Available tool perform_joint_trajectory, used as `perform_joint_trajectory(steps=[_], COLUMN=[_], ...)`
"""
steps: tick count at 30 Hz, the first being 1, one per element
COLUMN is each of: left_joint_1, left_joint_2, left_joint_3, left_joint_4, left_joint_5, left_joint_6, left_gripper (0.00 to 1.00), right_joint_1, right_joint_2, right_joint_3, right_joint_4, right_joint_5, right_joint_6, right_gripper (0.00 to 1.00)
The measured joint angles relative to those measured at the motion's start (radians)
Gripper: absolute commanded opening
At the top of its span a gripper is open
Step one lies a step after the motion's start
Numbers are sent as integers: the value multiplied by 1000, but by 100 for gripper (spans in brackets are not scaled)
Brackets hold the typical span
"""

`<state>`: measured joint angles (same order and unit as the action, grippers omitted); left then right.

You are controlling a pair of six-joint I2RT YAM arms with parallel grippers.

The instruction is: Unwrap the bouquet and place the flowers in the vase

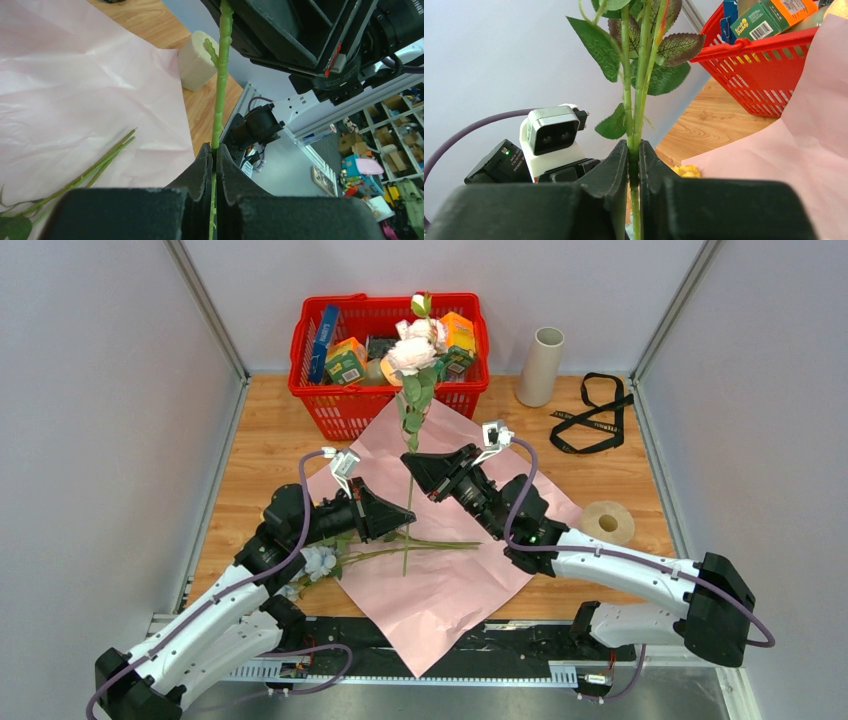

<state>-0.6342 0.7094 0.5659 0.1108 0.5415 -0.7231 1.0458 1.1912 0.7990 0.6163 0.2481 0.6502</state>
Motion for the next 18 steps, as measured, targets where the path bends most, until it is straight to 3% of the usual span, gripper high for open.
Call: perform_joint_trajectory(steps=[7,12,16,18], left_joint_1=[6,8,8,8], left_joint_2=[-60,-97,-89,-83], left_joint_3=[8,23,48,55], left_joint_4=[-142,-218,-255,-266], left_joint_5=[-89,-125,-115,-110], left_joint_6=[103,181,234,248], left_gripper=[0,0,0,0], right_joint_1=[-24,-106,-167,-181], right_joint_2=[-13,-14,10,31], right_joint_3=[16,86,170,205], right_joint_4=[-134,-267,-348,-371], right_joint_5=[-71,-180,-286,-334], right_joint_6=[-23,-27,-30,-33], right_gripper=[48,62,65,61])
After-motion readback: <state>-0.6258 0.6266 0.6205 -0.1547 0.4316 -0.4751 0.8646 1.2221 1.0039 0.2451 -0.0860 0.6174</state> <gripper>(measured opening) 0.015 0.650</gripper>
